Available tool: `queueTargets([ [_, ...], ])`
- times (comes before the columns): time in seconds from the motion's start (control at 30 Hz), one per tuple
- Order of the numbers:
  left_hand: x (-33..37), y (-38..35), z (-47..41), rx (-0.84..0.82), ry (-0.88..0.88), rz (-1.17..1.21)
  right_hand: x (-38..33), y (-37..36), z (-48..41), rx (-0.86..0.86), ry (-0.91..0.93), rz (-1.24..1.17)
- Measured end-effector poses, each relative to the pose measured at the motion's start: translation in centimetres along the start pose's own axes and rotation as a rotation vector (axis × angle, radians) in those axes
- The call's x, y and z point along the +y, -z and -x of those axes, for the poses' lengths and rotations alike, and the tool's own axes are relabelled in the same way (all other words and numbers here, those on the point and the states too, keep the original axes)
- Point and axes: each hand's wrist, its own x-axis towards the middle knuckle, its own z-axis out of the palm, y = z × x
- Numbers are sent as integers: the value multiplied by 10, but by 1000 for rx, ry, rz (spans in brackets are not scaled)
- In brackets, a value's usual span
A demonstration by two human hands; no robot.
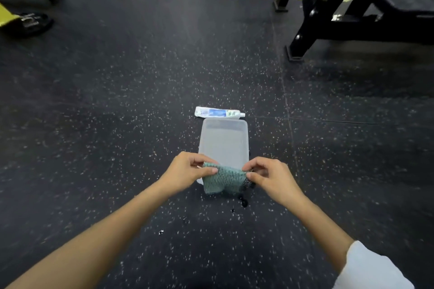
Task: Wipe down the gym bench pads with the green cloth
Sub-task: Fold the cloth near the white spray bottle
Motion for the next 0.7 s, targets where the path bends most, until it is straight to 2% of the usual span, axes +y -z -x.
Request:
queueTargets([
  [0.17,-51,-10,-19,5,41,-58,32,-33,-18,-41,-22,23],
  [0.33,-73,-16,-40,94,89,-82,49,-54,-45,-6,-76,9],
  [0.47,-79,-25,-52,155,29,-201,58,-66,-62,72,-85,41],
  [0.63,-83,-34,-52,142,-63,-376,64,-80,-66,53,6,314],
  [0.7,-86,-35,-55,154,-82,-389,66,-82,-68,73,27,318],
])
